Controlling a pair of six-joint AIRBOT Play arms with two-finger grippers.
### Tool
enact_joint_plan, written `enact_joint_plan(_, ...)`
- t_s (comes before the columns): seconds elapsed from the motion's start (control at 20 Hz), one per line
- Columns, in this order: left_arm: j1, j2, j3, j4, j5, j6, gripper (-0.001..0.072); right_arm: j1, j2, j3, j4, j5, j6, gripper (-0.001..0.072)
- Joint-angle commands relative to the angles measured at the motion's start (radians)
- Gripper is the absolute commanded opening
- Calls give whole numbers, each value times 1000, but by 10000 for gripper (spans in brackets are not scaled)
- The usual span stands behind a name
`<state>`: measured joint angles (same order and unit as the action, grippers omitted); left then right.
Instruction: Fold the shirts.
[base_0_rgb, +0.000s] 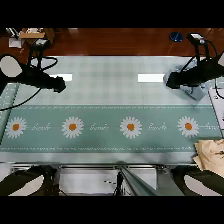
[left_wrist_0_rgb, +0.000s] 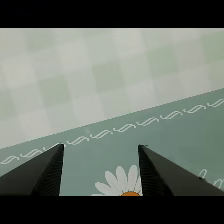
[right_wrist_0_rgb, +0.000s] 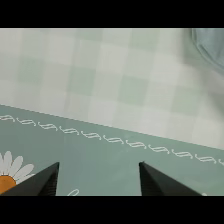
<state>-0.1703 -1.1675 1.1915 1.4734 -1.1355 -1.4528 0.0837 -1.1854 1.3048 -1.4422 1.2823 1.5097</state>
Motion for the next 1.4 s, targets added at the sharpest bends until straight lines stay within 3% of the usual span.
enact_joint_plan(0.0,0,0,0,0,0,0,531,0,0,1,2,-5,1,563)
enact_joint_plan(0.2,0,-8,0,0,78,0,530,0,0,1,-12,-151,0,562)
enact_joint_plan(0.3,0,-23,0,0,114,0,531,0,-1,1,-142,-249,9,561)
enact_joint_plan(0.5,0,-45,0,0,111,0,531,-89,-28,1,-510,-520,300,560)
enact_joint_plan(0.7,0,-51,1,-3,114,0,553,-278,-151,1,-433,-590,340,562)
enact_joint_plan(0.75,0,-51,1,-4,114,0,675,-323,-194,1,-378,-583,338,562)
enact_joint_plan(0.8,-1,-51,1,-10,113,0,720,-361,-233,1,-318,-578,328,562)
enact_joint_plan(0.95,-1,-51,1,-19,112,0,720,-431,-352,1,-145,-570,216,562)
enact_joint_plan(1.25,0,-50,1,-46,95,0,720,-434,-528,1,-122,-526,179,561)
enact_joint_plan(1.3,-1,-50,1,-69,96,0,720,-429,-547,1,-109,-525,179,483)
enact_joint_plan(1.35,0,-51,1,-86,96,0,720,-423,-558,1,-108,-528,177,242)
